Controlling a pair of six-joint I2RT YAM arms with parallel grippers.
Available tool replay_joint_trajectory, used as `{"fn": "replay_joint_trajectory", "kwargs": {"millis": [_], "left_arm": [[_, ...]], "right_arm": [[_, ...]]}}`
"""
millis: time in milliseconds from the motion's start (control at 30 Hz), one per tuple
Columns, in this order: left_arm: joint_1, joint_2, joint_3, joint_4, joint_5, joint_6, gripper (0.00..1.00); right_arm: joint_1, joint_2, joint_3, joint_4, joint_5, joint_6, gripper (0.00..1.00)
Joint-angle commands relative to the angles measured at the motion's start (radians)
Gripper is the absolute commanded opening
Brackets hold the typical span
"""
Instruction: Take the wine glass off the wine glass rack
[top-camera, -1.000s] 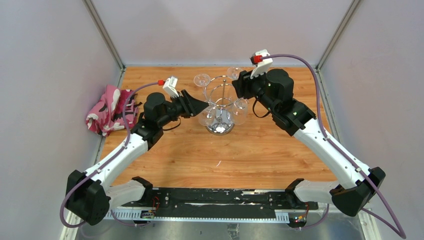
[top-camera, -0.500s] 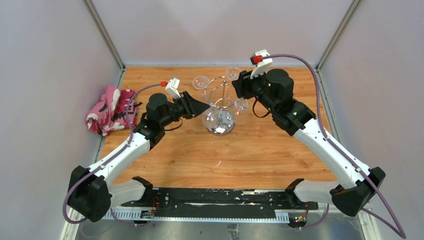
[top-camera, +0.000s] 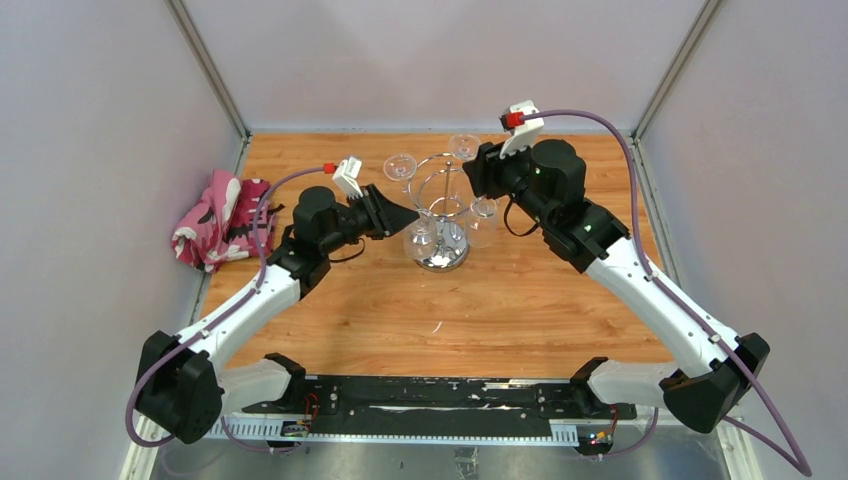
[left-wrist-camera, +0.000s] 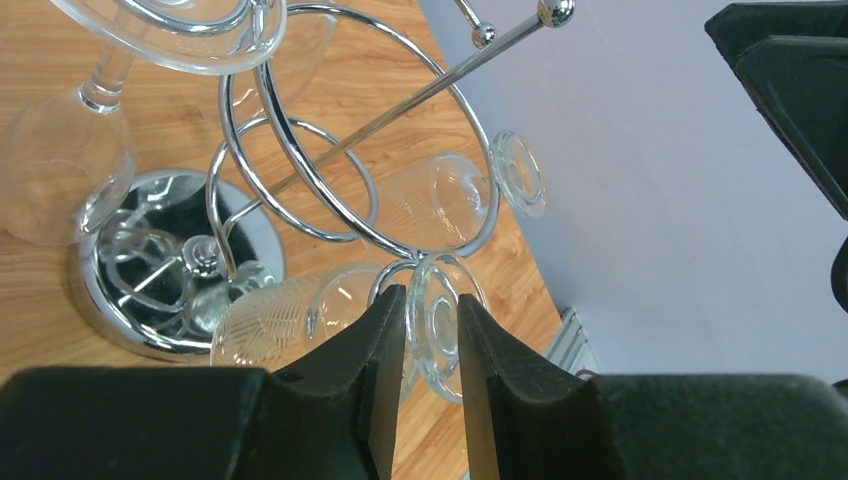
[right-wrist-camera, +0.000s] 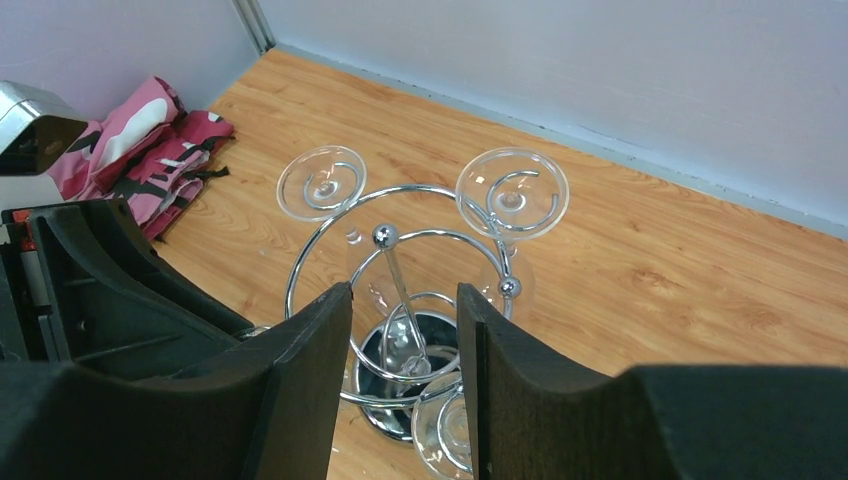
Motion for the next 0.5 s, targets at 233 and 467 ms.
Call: {"fn": "replay_joint_trajectory", "kwargs": {"millis": [233, 467], "left_arm": [[-0.015, 0.007, 0.028, -0.083, 0.016, 0.049, 0.3], [-0.015, 0.028, 0.039, -0.083, 0.018, 0.061, 0.27]], "right_arm": [[0.017, -0.01, 0.035, -0.08, -0.071, -0.004, 0.49], [0.09, -0.026, 0.036, -0.185, -0.159, 0.002, 0.5]]}}
